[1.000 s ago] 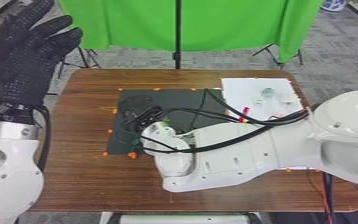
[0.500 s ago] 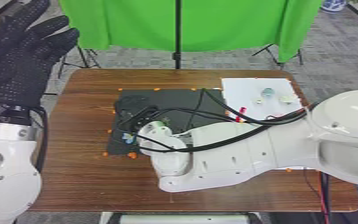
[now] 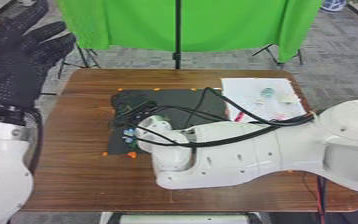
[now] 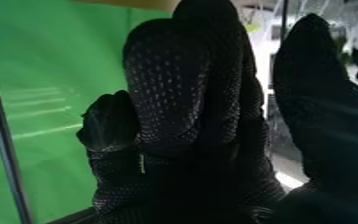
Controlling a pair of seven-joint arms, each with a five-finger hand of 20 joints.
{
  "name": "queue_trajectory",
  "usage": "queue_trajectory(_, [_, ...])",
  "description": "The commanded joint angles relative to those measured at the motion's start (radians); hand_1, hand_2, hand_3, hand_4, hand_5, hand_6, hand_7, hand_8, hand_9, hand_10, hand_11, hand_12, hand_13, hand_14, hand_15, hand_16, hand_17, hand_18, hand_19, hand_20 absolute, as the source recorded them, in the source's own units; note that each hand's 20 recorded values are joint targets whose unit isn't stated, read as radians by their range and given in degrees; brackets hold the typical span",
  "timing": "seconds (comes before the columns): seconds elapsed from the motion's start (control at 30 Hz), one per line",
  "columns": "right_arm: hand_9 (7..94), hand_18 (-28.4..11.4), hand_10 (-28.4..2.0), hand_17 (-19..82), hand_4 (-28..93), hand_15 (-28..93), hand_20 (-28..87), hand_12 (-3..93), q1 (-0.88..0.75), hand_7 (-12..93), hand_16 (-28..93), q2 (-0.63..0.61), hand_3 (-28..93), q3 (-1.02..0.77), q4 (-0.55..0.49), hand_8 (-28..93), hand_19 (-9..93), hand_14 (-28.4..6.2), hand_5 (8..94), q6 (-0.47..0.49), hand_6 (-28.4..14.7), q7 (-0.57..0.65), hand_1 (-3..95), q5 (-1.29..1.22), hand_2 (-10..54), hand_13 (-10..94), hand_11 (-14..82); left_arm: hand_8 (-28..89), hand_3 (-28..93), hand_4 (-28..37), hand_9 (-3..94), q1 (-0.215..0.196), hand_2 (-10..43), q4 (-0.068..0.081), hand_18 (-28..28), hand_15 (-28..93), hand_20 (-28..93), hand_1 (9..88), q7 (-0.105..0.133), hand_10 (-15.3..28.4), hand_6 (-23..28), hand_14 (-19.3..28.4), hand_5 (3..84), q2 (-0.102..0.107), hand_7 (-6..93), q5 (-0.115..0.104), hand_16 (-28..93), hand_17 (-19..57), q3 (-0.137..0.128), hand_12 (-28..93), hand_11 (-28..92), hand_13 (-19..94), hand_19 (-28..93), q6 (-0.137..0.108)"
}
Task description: Arrange flowers
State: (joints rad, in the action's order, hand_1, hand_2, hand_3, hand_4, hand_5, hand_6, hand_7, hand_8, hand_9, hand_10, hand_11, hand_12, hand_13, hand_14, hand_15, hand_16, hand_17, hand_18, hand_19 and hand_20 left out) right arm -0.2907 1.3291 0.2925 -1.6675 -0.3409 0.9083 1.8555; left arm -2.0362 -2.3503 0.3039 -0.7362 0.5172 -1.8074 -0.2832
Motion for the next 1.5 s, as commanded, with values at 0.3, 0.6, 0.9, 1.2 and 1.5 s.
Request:
queue_trajectory(0.3, [73.6,-19.5,-13.6,40,-28,56,18,14.7,-0.292,16,15,-0.435,73,-0.503,-0.119,-12,92,-8.8,60.3,0.200,-1.7,-0.012,34.2,0.027,-9.5,74,25.2,-10,76,-28.3,30.3,-0.304,8.5,-0.073,26.4,55,5,19.4,0.009,19.6,8.1,28.0,32.5,-0.119,14.2,0.018,-9,-6.8,-0.136,11,25,25,65,-0.042])
queue_trajectory(0.6, [67.4,-20.4,-15.9,36,-27,56,12,13.8,-0.471,15,12,-0.670,75,-0.661,-0.136,-12,92,-11.0,56.3,0.165,-2.3,0.057,32.5,0.005,-8.8,69,20.9,-10,76,-28.3,30.0,-0.353,8.4,-0.073,26.7,53,5,19.3,0.013,19.4,7.8,27.5,32.1,-0.134,14.4,0.012,-10,-7.0,-0.166,11,24,24,64,-0.040])
queue_trajectory(0.9, [65.4,-20.5,-16.5,36,-27,56,10,13.8,-0.598,14,11,-0.806,75,-0.751,-0.108,-12,92,-11.4,54.6,0.166,-2.5,0.125,31.6,0.003,-8.3,68,19.2,-10,76,-28.3,29.8,-0.399,8.4,-0.068,27.0,52,4,19.3,0.032,19.4,7.7,27.5,31.9,-0.142,14.3,-0.008,-10,-7.0,-0.189,11,24,24,64,-0.055])
queue_trajectory(1.2, [71.2,-21.1,-16.1,38,-27,58,14,14.6,-0.681,13,12,-0.805,74,-0.817,-0.081,-11,93,-11.1,52.8,0.263,-2.3,0.156,31.3,-0.040,-8.6,71,21.6,-10,76,-28.3,29.8,-0.392,8.4,-0.063,26.9,52,4,19.2,0.037,19.4,7.8,27.5,31.9,-0.136,14.4,-0.012,-10,-7.0,-0.177,11,24,24,65,-0.051])
queue_trajectory(1.5, [71.9,-21.2,-16.0,39,-27,58,15,14.7,-0.636,14,12,-0.763,74,-0.729,-0.055,-11,93,-10.7,53.1,0.259,-1.2,0.138,32.1,-0.018,-9.4,72,21.7,-10,76,-28.3,29.8,-0.370,8.4,-0.058,27.0,52,4,19.4,0.023,19.4,7.8,27.5,32.0,-0.129,14.4,-0.012,-10,-6.9,-0.165,11,24,24,65,-0.047])
